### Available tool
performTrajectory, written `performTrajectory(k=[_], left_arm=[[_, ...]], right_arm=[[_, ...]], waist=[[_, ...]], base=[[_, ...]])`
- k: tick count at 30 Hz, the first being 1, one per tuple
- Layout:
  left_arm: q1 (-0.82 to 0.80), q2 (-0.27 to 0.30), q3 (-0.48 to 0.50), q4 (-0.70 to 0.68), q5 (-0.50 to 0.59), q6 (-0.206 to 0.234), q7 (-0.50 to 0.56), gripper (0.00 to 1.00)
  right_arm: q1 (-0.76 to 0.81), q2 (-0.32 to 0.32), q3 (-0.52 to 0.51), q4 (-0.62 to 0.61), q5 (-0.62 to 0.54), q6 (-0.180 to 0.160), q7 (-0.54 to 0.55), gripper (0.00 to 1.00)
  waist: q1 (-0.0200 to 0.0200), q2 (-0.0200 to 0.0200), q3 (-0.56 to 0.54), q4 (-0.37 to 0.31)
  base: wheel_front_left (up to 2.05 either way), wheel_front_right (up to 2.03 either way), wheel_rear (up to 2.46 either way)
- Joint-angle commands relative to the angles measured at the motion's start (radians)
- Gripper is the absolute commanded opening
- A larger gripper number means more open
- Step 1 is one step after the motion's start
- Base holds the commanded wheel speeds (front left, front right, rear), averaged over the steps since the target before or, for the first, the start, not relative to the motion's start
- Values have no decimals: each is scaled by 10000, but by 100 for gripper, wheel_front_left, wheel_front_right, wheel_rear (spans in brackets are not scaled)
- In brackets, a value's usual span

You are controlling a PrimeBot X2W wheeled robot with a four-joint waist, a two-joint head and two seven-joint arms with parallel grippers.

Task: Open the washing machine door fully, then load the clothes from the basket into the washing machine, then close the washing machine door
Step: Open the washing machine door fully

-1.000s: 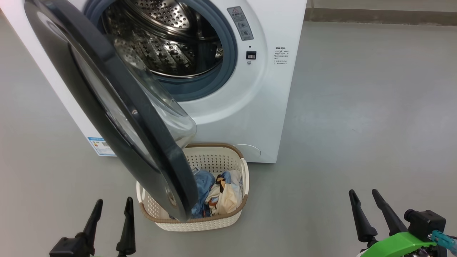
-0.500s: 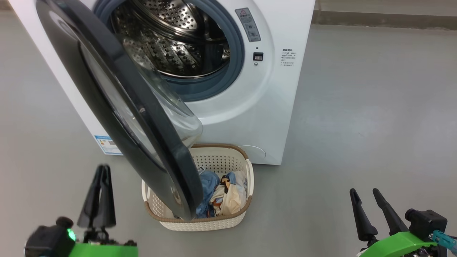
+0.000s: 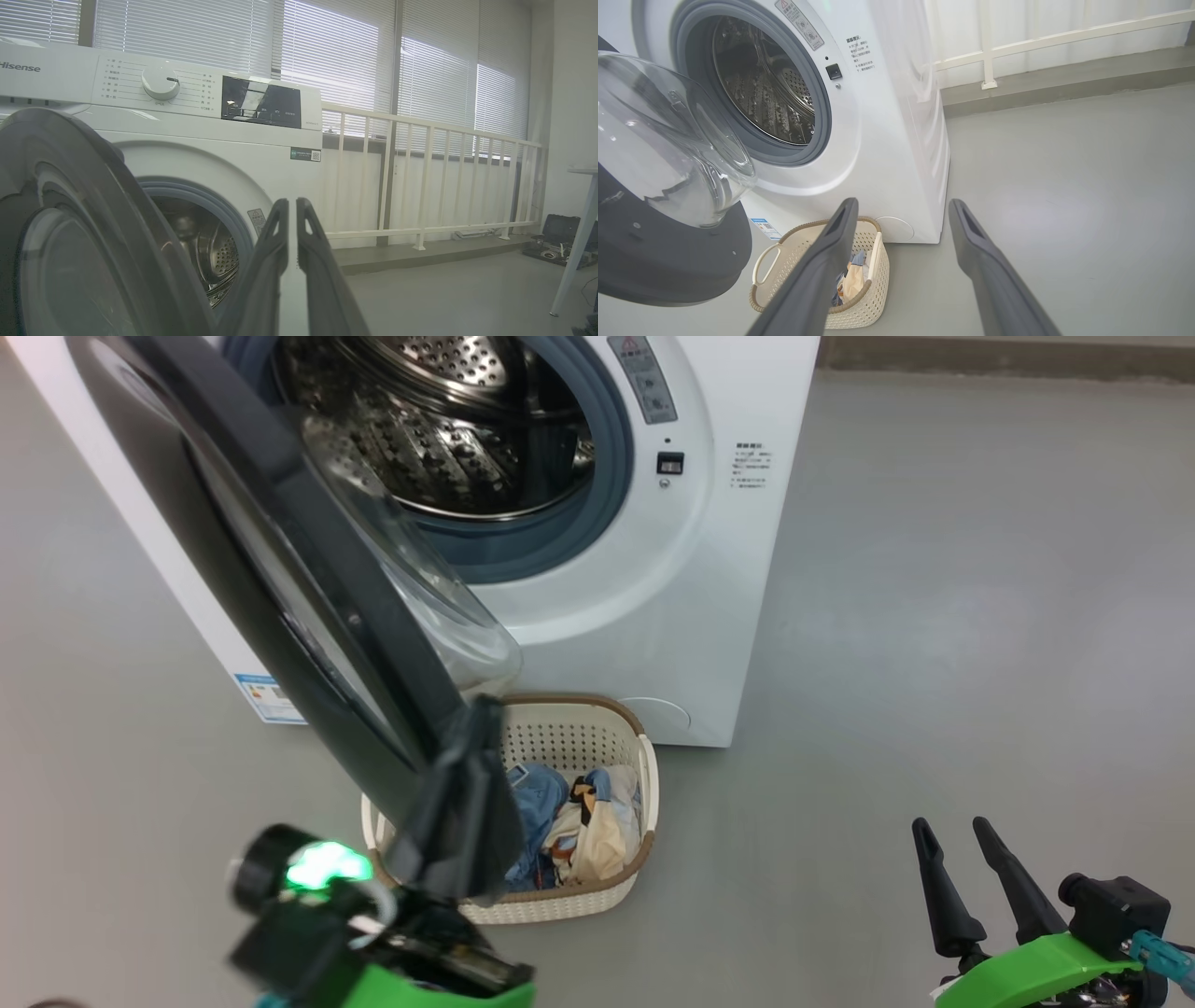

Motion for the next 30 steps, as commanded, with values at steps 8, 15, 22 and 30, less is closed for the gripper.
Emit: performTrajectory(k=[8, 15, 22, 30], left_arm=[[-793, -81, -1164, 1368, -1036, 8, 118, 0], [-1067, -108, -1107, 2873, -1694, 16, 8, 0], [-1454, -119, -913, 4036, -1957, 171, -61, 0], [-1651, -123, -534, 4535, -2070, 251, -78, 0]], right_arm=[[-440, -121, 166, -268, -179, 56, -122, 100], [-479, -79, 169, -271, -180, 56, -122, 100], [-531, -82, 174, -310, -173, 56, -122, 100], [-542, -134, 126, -376, -213, 56, -122, 100]], waist=[[0, 0, 235, -329], [0, 0, 242, -461], [0, 0, 284, -466], [0, 0, 301, -356]], base=[[0, 0, 0], [0, 0, 0], [0, 0, 0], [0, 0, 0]])
